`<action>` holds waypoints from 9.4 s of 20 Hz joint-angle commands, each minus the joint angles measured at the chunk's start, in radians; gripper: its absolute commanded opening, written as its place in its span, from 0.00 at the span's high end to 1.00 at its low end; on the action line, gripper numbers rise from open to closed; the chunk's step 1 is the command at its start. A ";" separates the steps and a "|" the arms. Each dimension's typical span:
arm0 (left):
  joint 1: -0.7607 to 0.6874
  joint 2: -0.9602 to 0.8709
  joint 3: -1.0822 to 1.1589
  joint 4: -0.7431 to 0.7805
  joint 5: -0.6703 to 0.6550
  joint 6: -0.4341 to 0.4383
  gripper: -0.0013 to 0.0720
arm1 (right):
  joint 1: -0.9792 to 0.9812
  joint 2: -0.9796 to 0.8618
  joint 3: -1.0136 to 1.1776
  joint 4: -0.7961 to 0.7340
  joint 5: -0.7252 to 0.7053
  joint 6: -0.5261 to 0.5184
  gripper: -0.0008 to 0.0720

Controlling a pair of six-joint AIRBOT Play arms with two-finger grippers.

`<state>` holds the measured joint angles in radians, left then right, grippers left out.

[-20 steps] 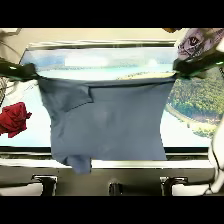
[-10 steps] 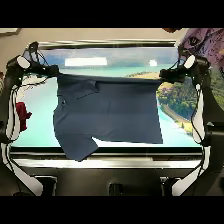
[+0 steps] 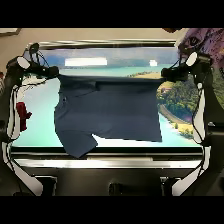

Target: Fold the clothes and pants, and hang the long-sleeved shirts on hangers.

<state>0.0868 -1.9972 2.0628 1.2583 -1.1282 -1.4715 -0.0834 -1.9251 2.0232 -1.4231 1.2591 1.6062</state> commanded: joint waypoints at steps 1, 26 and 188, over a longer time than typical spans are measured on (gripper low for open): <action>0.001 -0.003 -0.027 -0.002 -0.182 -0.013 0.96 | 0.000 -0.035 -0.011 0.001 0.213 0.019 0.95; 0.096 0.113 -0.077 0.056 -0.412 -0.073 0.14 | -0.076 0.013 -0.105 0.130 0.475 -0.060 0.30; -0.289 0.343 -0.690 -0.408 0.127 -0.138 0.95 | -0.222 0.533 -0.762 0.343 0.077 -0.042 0.95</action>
<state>-0.0685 -1.6173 1.3727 0.9291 -1.1107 -1.5753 -0.3065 -1.5169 1.2354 -0.9314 1.2732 1.4288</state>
